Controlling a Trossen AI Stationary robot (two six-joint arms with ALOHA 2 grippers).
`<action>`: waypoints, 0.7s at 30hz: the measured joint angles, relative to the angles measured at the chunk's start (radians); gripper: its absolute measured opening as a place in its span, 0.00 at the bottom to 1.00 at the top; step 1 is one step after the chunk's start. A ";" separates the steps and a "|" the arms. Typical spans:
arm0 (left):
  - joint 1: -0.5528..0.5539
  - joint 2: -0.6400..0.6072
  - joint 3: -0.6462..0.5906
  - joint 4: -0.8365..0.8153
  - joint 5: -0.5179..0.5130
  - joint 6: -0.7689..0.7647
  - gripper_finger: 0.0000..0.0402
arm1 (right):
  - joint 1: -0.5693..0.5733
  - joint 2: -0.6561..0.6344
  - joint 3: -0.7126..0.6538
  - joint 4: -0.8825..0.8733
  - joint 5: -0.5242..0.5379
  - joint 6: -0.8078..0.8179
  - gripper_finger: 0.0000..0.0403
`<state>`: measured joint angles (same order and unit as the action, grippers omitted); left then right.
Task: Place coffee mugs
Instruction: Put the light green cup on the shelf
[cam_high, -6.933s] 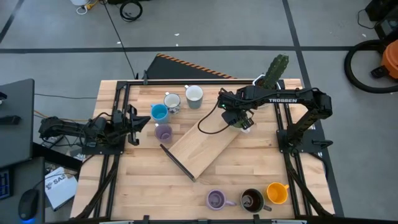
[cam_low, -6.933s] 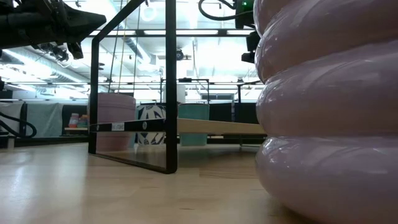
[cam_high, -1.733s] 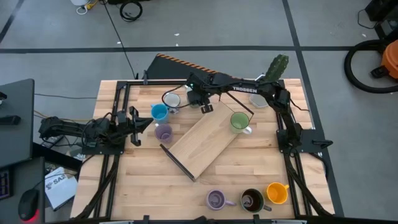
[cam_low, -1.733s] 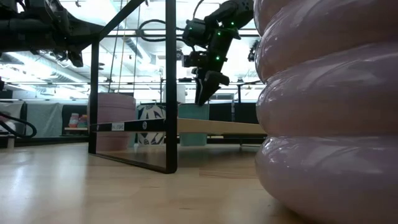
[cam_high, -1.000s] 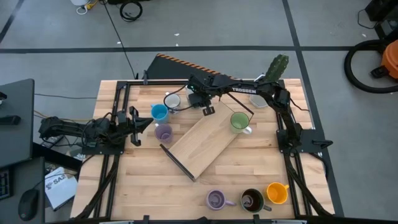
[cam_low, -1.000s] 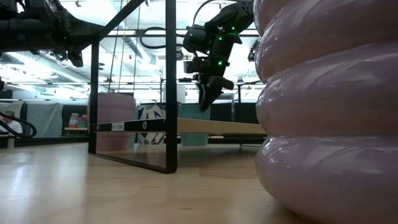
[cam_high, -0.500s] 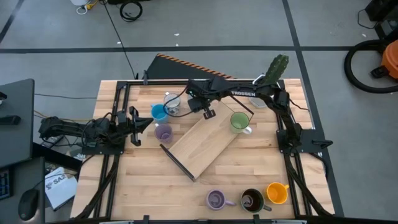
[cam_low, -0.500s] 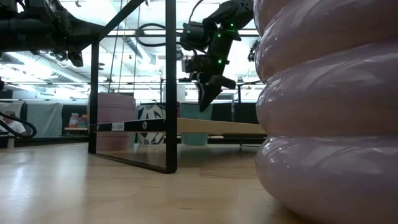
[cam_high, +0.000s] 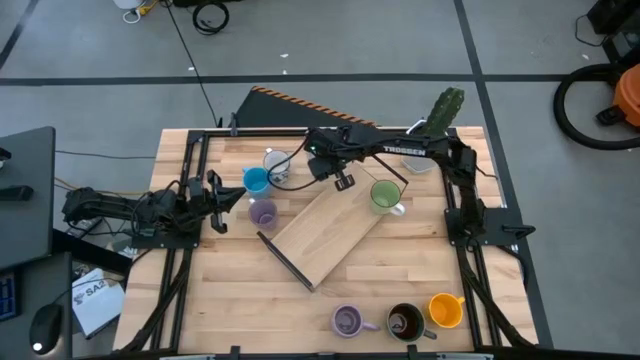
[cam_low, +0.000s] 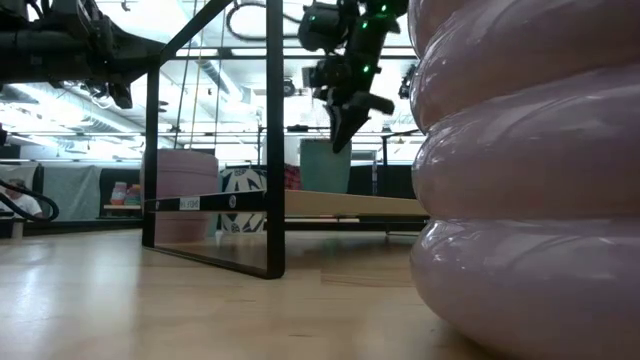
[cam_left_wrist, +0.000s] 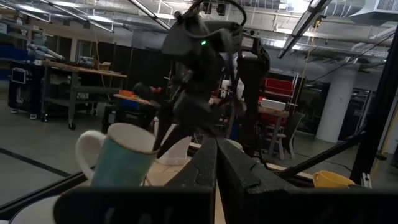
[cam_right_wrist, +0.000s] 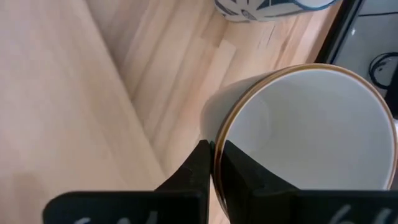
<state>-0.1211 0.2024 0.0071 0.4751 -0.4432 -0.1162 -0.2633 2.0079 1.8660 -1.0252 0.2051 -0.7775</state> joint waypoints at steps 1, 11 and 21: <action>0.000 0.000 0.000 0.000 -0.002 0.000 0.02 | 0.003 -0.010 0.000 -0.014 -0.007 0.001 0.07; 0.000 0.000 0.000 0.000 -0.001 0.000 0.02 | 0.024 -0.093 0.002 -0.193 -0.144 0.022 0.07; 0.000 0.000 0.000 0.000 -0.001 -0.001 0.02 | 0.034 -0.096 -0.002 -0.376 -0.150 0.066 0.06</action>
<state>-0.1208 0.2024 0.0071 0.4751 -0.4446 -0.1167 -0.2293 1.9121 1.8641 -1.4012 0.0549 -0.7116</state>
